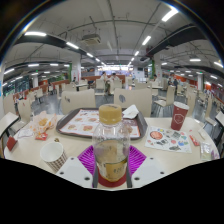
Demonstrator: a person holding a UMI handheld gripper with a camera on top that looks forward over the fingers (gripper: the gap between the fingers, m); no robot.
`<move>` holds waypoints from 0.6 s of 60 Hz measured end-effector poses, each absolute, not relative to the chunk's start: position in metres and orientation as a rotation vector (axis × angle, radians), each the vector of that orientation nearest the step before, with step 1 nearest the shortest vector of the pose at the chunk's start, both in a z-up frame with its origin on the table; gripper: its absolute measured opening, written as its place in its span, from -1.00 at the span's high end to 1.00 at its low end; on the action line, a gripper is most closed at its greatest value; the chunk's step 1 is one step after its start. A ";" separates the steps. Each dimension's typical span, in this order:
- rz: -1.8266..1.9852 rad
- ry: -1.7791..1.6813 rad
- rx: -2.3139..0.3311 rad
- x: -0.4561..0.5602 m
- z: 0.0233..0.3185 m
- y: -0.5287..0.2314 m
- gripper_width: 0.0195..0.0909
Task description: Pour water
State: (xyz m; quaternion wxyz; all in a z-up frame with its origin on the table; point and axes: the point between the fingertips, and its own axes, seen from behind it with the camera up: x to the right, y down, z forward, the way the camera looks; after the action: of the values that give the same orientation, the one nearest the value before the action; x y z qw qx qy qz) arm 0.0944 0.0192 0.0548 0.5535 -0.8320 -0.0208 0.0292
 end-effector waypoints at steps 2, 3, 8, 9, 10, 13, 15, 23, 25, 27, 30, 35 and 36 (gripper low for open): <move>0.070 -0.043 -1.969 0.094 0.055 0.019 0.42; 0.071 -0.042 -1.972 0.093 0.054 0.018 0.37; 0.070 -0.043 -2.004 0.093 0.053 0.016 0.13; 0.065 -0.041 -2.019 0.094 0.052 0.015 0.04; 0.059 -0.039 -2.035 0.095 0.050 0.014 -0.08; 0.047 -0.031 -2.074 0.097 0.049 0.007 -0.70; 0.048 -0.030 -2.092 0.097 0.050 0.002 -0.86; 0.001 0.013 -2.127 0.105 0.077 -0.030 -0.84; -0.018 0.024 -2.138 0.103 0.086 -0.047 -0.84; -0.030 0.036 -2.155 0.102 0.094 -0.062 -0.84; -0.035 0.050 -2.168 0.099 0.107 -0.081 -0.84; -0.047 0.080 -2.196 0.087 0.130 -0.123 -0.84; -0.049 0.083 -2.201 0.085 0.134 -0.130 -0.84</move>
State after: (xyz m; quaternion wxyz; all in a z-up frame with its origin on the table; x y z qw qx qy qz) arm 0.0847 -0.1304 0.1340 0.4523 -0.8910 0.0335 -0.0200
